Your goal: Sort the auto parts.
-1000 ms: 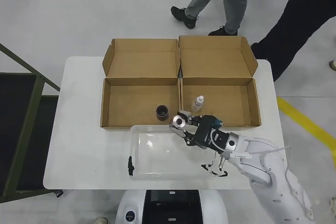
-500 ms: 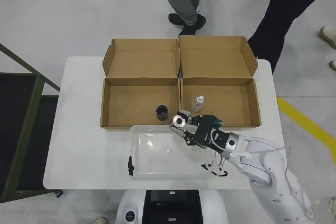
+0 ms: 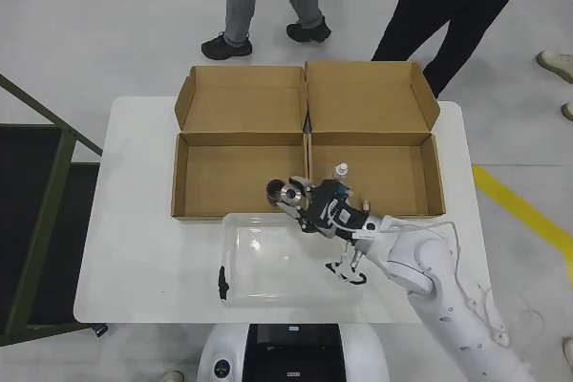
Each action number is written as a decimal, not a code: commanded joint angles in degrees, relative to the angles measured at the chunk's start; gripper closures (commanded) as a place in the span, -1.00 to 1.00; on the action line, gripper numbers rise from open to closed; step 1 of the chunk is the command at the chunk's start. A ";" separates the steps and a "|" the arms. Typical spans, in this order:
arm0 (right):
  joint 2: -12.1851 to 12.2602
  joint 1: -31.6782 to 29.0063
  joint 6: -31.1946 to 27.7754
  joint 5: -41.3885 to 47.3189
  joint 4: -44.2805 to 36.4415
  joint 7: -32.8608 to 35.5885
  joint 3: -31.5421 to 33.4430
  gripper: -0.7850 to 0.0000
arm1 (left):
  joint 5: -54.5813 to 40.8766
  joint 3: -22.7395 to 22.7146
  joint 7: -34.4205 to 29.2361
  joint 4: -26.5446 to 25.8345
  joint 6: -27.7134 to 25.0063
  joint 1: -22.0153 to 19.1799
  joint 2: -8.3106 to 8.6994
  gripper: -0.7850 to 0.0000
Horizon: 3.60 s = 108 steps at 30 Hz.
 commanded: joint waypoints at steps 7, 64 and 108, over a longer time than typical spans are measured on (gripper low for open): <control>-2.05 7.73 7.15 0.66 7.02 1.71 -5.16 1.00 | 0.00 0.00 0.00 0.00 0.00 0.00 0.00 -1.00; -13.50 23.51 28.43 -0.33 31.68 13.48 -18.14 0.22 | 0.00 0.00 0.00 0.00 0.00 0.00 0.00 -1.00; -5.92 -15.30 8.10 -12.20 -8.82 -9.30 11.04 -1.00 | 0.00 0.00 0.00 0.00 0.00 0.00 0.00 -1.00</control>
